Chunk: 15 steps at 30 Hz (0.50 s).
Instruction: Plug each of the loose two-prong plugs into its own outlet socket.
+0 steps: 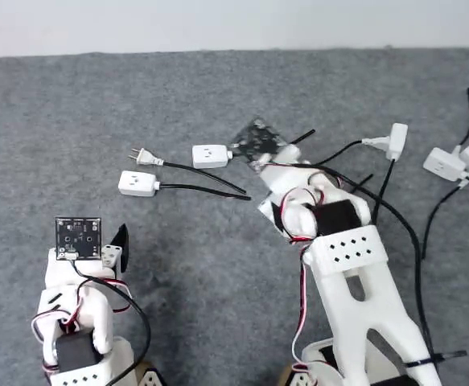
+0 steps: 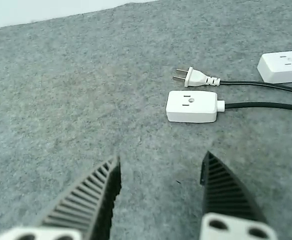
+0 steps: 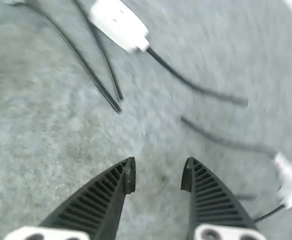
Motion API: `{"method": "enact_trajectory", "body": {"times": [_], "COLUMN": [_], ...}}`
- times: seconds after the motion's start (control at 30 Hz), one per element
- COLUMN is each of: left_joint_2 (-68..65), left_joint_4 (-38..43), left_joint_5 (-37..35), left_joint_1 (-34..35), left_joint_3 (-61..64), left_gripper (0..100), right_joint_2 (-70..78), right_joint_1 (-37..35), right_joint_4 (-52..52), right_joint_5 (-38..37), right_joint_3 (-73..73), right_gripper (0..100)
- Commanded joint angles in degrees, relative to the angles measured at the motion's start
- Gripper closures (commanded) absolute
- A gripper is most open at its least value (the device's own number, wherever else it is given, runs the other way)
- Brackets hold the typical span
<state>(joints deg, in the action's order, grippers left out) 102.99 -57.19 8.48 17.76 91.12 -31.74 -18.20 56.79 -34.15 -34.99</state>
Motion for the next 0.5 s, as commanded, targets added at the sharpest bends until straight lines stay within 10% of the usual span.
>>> {"method": "enact_trajectory", "body": {"times": [0.0, 0.47], "left_joint_2": [0.2, 0.2], "left_joint_4": [1.8, 1.8], "left_joint_5": [0.5, 0.5], "left_joint_1": [-0.3, -0.4], "left_joint_3": [-0.9, -0.8], "left_gripper": [75, 75], "right_joint_2": [-1.0, 24.6], "right_joint_1": [-0.7, 0.9], "right_joint_4": [1.0, 1.9], "right_joint_5": [-4.4, -8.0], "right_joint_3": [6.4, 24.6], "right_gripper": [82.8, 69.5]}}
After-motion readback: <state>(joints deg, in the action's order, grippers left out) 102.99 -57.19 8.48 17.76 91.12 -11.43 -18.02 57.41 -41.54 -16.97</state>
